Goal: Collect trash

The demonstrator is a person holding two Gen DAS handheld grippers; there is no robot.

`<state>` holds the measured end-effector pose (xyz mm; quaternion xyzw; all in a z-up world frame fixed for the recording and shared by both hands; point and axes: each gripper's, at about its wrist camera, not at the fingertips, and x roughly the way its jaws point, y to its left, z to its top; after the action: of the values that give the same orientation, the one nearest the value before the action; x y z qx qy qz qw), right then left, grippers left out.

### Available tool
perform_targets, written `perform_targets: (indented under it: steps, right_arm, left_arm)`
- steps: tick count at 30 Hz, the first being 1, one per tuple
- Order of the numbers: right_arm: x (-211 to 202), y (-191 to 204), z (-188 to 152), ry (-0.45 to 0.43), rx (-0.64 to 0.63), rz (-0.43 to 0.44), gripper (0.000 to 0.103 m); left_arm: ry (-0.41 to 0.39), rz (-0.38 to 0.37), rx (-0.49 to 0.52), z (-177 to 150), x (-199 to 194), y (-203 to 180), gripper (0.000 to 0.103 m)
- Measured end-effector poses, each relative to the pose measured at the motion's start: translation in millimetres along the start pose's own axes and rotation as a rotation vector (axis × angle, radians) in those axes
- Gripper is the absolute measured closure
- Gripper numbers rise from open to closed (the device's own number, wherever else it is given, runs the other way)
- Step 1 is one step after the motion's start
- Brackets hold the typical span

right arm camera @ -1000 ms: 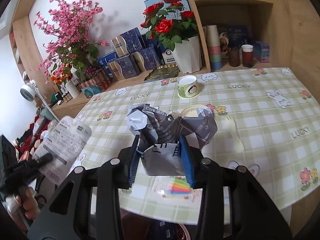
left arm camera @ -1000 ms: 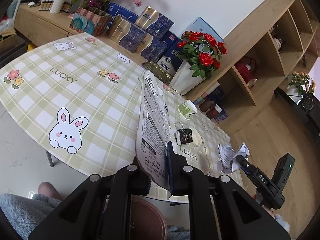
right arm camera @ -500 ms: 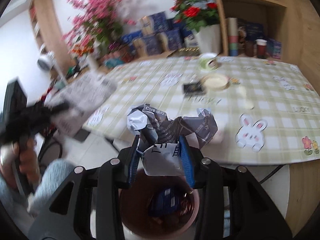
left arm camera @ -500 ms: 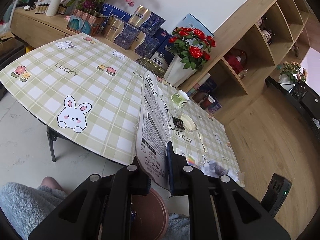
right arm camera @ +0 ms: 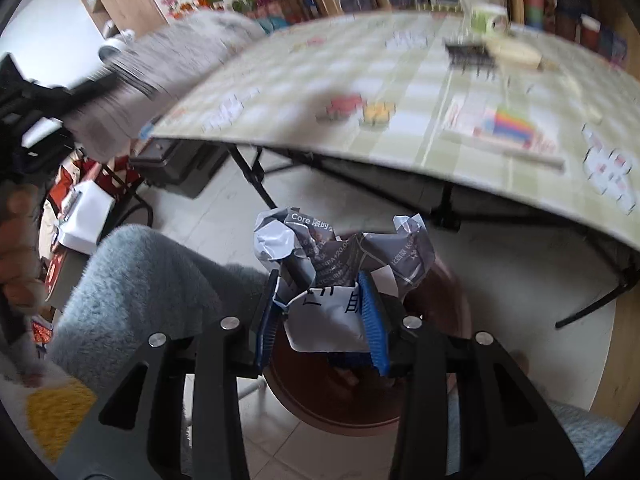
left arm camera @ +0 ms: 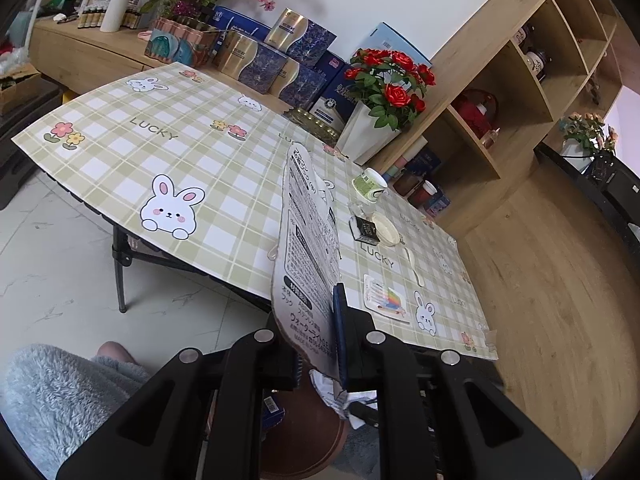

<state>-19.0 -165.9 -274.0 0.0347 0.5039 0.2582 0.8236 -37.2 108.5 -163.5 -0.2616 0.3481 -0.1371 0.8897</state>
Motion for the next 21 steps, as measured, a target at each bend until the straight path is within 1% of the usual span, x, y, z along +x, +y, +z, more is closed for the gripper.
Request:
perform_targets:
  steps: [3,7,8,10,13,14,15,16,18,19,21]
  right_arm:
    - [20.0,-5.5,-7.6,0.054,0.036,-0.016,0.062]
    - [28.6,-8.5,-12.7,0.073,0.075,-0.013,0.060]
    - [29.0,-7.7,-13.7,0.075,0.075,-0.017,0.058]
    - [29.4,-7.4,-13.6,0.076,0.069,-0.021,0.056]
    - [28.5,-9.0,-11.2,0.081,0.073,-0.016,0.048]
    - [27.2,-9.1,-10.5,0.078,0.073,-0.018,0.044]
    - [24.7,-8.4,-9.2,0.071,0.072,-0.021,0.037]
    - [22.9,-8.2,-8.1,0.064,0.071,-0.024,0.034]
    - [15.6,-6.4,-4.5,0.042,0.060,-0.039,0.024]
    - [11.5,-5.5,-2.4,0.024,0.055,-0.052,0.021]
    - [-2.2,-3.4,1.0,-0.040,0.049,-0.094,0.008]
  left_arm:
    - [0.006,0.007,-0.004,-2.9,-0.9,2.7,0.090]
    - [0.013,0.014,0.001,-5.3,0.8,2.8,0.090]
    - [0.015,0.015,0.002,-5.7,1.9,2.9,0.090]
    - [0.022,0.016,0.003,-6.0,4.7,2.3,0.090]
    - [0.031,0.019,0.010,-8.0,8.8,1.6,0.090]
    - [0.034,0.020,0.009,-8.9,10.1,1.6,0.090]
    - [0.035,0.021,0.009,-9.5,10.8,1.2,0.090]
    - [0.037,0.021,0.007,-10.1,11.7,1.8,0.090]
    - [0.039,0.021,0.007,-10.8,12.8,2.9,0.090]
    - [0.041,0.023,0.009,-11.2,13.4,3.3,0.090]
    - [0.043,0.027,0.016,-11.5,14.8,2.8,0.090]
